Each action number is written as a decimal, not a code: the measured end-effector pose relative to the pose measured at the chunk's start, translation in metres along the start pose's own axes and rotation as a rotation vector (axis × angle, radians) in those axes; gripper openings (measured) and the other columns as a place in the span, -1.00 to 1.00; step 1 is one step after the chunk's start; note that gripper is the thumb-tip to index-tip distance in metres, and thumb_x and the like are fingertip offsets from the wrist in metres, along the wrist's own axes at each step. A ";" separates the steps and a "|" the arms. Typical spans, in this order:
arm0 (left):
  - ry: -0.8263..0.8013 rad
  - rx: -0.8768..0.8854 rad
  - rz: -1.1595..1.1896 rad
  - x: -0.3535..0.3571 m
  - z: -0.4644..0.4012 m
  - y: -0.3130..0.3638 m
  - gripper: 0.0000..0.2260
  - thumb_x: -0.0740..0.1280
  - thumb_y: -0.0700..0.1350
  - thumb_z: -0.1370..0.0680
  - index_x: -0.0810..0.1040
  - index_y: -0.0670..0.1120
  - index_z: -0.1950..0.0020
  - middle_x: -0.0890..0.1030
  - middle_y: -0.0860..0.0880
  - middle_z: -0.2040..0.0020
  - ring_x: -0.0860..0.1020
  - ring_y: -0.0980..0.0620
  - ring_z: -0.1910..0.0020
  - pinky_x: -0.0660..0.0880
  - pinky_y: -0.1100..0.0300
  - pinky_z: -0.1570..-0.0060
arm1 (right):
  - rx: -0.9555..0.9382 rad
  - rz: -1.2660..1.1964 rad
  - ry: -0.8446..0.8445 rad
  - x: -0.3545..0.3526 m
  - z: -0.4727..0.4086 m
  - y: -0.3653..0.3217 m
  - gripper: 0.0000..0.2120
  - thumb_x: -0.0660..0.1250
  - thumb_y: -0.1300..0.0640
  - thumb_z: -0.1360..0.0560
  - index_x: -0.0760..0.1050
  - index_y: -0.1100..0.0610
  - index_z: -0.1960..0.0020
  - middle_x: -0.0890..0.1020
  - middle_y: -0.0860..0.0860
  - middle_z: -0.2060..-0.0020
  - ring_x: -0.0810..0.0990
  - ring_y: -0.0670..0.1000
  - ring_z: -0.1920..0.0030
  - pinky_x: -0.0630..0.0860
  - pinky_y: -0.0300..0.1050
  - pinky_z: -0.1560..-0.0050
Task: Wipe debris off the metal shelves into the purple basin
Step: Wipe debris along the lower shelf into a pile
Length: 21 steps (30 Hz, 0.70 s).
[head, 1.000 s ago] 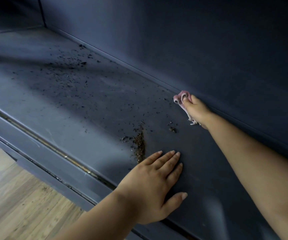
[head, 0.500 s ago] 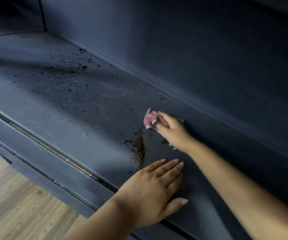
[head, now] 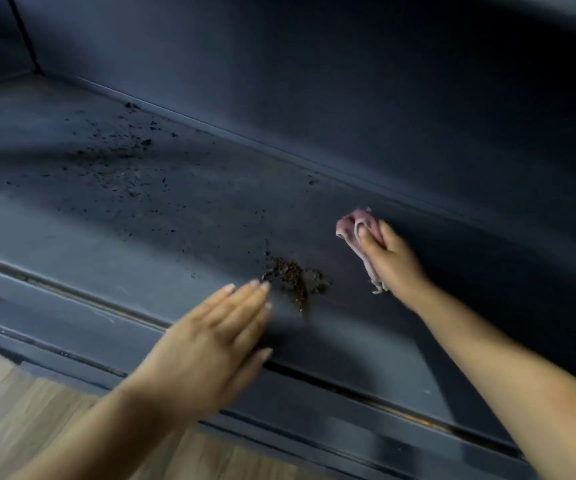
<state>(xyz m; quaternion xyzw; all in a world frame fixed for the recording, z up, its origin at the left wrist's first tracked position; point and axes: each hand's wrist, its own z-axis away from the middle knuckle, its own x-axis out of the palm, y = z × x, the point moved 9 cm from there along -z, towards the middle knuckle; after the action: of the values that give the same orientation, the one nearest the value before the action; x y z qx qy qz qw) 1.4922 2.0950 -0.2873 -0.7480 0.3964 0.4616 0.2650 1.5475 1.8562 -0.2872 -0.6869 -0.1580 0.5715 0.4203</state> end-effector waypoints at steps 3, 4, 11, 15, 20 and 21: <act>-0.037 -0.123 -0.023 -0.002 0.010 -0.058 -0.43 -0.06 0.06 -0.65 0.55 -0.33 -0.22 0.50 -0.30 -0.29 0.48 -0.23 -0.29 0.07 0.12 -0.42 | -0.021 0.305 -0.002 0.012 -0.002 -0.002 -0.49 0.17 -0.19 -0.55 0.24 -0.12 -0.47 0.32 -0.12 -0.44 0.26 -0.03 -0.44 0.21 -0.01 -0.42; -0.050 -0.133 -0.038 0.000 0.013 -0.072 -0.43 -0.05 0.06 -0.64 0.54 -0.34 -0.23 0.49 -0.31 -0.29 0.47 -0.24 -0.29 0.06 0.12 -0.42 | -0.084 0.377 0.002 0.020 -0.001 -0.012 -0.50 0.19 -0.16 -0.55 0.27 -0.07 -0.46 0.29 -0.12 -0.46 0.20 -0.06 -0.47 0.09 -0.04 -0.48; -0.131 -0.110 0.025 0.019 0.018 -0.098 -0.34 -0.10 0.17 -0.63 0.44 -0.35 -0.34 0.44 -0.30 -0.34 0.39 -0.20 -0.35 0.03 0.13 -0.44 | -0.208 0.188 -0.041 0.084 0.030 -0.063 -0.65 0.25 0.18 -0.56 0.46 0.00 -0.33 0.52 -0.10 -0.28 0.44 -0.10 -0.31 0.27 -0.26 -0.34; -0.157 -0.107 0.034 0.020 0.017 -0.098 -0.31 -0.14 0.17 -0.62 0.46 -0.35 -0.32 0.46 -0.29 -0.33 0.43 -0.23 -0.33 0.01 0.13 -0.43 | -0.064 -0.032 -0.136 0.093 0.046 -0.075 -0.76 0.22 0.14 -0.58 0.49 -0.12 -0.18 0.58 -0.29 -0.02 0.51 -0.33 -0.05 0.37 -0.47 -0.10; -0.205 -0.118 0.056 0.027 0.019 -0.100 -0.29 -0.16 0.19 -0.62 0.43 -0.35 -0.35 0.44 -0.28 -0.35 0.41 -0.21 -0.36 0.02 0.11 -0.41 | 0.069 -0.042 0.041 0.041 0.068 -0.047 -0.72 0.19 0.09 -0.60 0.42 -0.16 -0.26 0.51 -0.34 -0.02 0.51 -0.27 -0.03 0.44 -0.29 -0.07; -0.208 -0.121 0.062 0.027 0.019 -0.100 -0.29 -0.17 0.19 -0.62 0.43 -0.35 -0.35 0.44 -0.28 -0.35 0.41 -0.21 -0.36 0.02 0.12 -0.41 | 0.137 -0.023 0.113 0.029 0.073 -0.032 -0.70 0.19 0.06 -0.60 0.41 -0.14 -0.31 0.51 -0.30 -0.09 0.52 -0.17 -0.09 0.46 -0.17 -0.14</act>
<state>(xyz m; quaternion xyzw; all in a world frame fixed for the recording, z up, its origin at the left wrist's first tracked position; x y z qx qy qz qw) 1.5738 2.1544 -0.3167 -0.6981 0.3610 0.5678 0.2448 1.4978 1.9242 -0.2816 -0.6859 -0.1024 0.5364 0.4810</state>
